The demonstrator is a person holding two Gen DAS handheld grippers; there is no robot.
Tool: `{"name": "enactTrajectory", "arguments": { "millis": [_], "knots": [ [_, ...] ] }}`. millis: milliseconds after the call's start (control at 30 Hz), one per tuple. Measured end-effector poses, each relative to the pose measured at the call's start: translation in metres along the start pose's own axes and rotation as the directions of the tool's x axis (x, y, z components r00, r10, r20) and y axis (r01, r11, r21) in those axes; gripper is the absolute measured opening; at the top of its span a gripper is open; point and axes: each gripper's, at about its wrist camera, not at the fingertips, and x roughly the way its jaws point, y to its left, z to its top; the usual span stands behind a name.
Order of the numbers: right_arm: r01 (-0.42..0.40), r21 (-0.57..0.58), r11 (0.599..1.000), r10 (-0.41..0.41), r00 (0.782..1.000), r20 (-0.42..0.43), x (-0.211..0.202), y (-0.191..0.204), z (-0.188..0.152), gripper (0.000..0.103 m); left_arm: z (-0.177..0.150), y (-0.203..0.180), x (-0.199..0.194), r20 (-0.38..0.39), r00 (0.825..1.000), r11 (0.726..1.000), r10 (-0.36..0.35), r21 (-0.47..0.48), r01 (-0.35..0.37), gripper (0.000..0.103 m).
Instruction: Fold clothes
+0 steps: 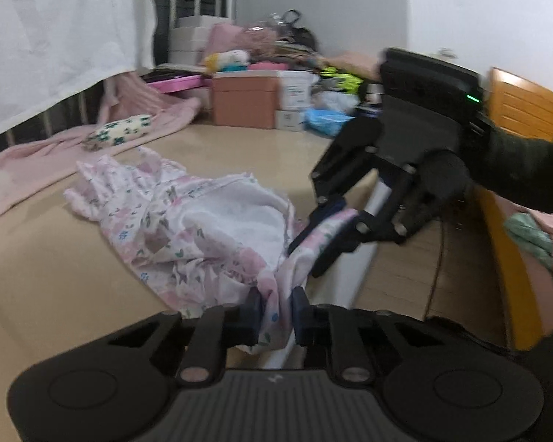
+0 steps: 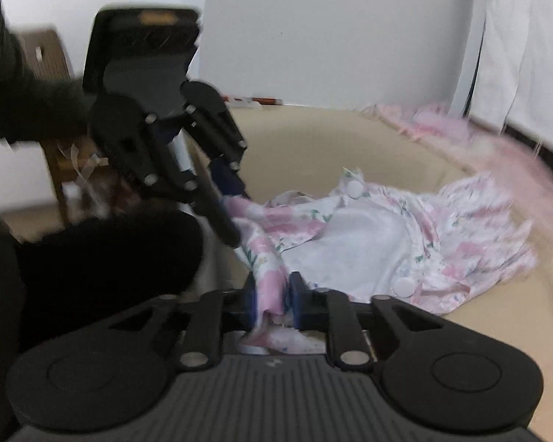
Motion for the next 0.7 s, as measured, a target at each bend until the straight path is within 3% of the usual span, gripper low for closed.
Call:
{"name": "enactTrajectory", "arguments": {
  "millis": [67, 100, 133, 200, 267, 300, 367, 400, 433, 533, 600, 667, 700],
  "knots": [
    [-0.030, 0.042, 0.999, 0.029, 1.000, 0.004, -0.003, -0.003, 0.002, 0.012, -0.003, -0.008, -0.012, 0.025, 0.998, 0.997, 0.053, 0.055, -0.054, 0.054],
    [-0.041, 0.062, 0.997, 0.040, 0.999, 0.016, -0.005, -0.005, 0.003, 0.012, -0.005, -0.014, -0.016, 0.053, 0.994, 0.989, 0.097, 0.105, -0.102, 0.078],
    [-0.054, 0.081, 0.995, 0.051, 0.998, 0.033, -0.007, -0.008, 0.005, 0.011, -0.009, -0.022, -0.020, 0.096, 0.984, 0.972, 0.150, 0.165, -0.165, 0.085],
    [-0.090, 0.115, 0.989, 0.082, 0.994, 0.073, -0.013, -0.016, 0.008, 0.010, -0.021, -0.038, -0.021, 0.188, 0.957, 0.914, 0.219, 0.303, -0.269, 0.085],
    [-0.130, 0.147, 0.981, 0.114, 0.987, 0.114, -0.020, -0.025, 0.011, 0.010, -0.029, -0.046, -0.012, 0.227, 0.944, 0.862, 0.241, 0.396, -0.315, 0.085],
    [-0.154, 0.164, 0.974, 0.134, 0.983, 0.128, -0.022, -0.030, 0.012, 0.010, -0.030, -0.047, -0.006, 0.244, 0.939, 0.851, 0.243, 0.412, -0.327, 0.085],
    [-0.206, 0.195, 0.959, 0.182, 0.974, 0.133, -0.026, -0.038, 0.013, 0.010, -0.029, -0.045, 0.003, 0.280, 0.929, 0.842, 0.240, 0.416, -0.343, 0.083],
    [-0.231, 0.216, 0.949, 0.205, 0.969, 0.137, -0.027, -0.043, 0.012, 0.010, -0.027, -0.043, 0.007, 0.297, 0.924, 0.844, 0.239, 0.407, -0.349, 0.075],
    [-0.255, 0.239, 0.937, 0.226, 0.964, 0.142, -0.027, -0.048, 0.010, 0.010, -0.025, -0.040, 0.010, 0.305, 0.924, 0.853, 0.231, 0.392, -0.343, 0.070],
    [-0.321, 0.294, 0.900, 0.286, 0.945, 0.157, -0.028, -0.061, 0.005, 0.010, -0.022, -0.037, 0.010, 0.355, 0.917, 0.877, 0.182, 0.362, -0.314, 0.068],
    [-0.358, 0.322, 0.876, 0.319, 0.933, 0.168, -0.029, -0.068, 0.001, 0.010, -0.022, -0.041, 0.014, 0.388, 0.913, 0.847, 0.125, 0.437, -0.302, 0.068],
    [-0.385, 0.349, 0.854, 0.345, 0.922, 0.173, -0.030, -0.076, -0.001, 0.010, -0.021, -0.045, 0.018, 0.377, 0.922, 0.807, 0.093, 0.513, -0.291, 0.068],
    [-0.390, 0.356, 0.849, 0.351, 0.921, 0.171, -0.029, -0.079, -0.002, 0.010, -0.019, -0.044, 0.019, 0.348, 0.934, 0.811, 0.078, 0.523, -0.262, 0.057]
  ]
}}
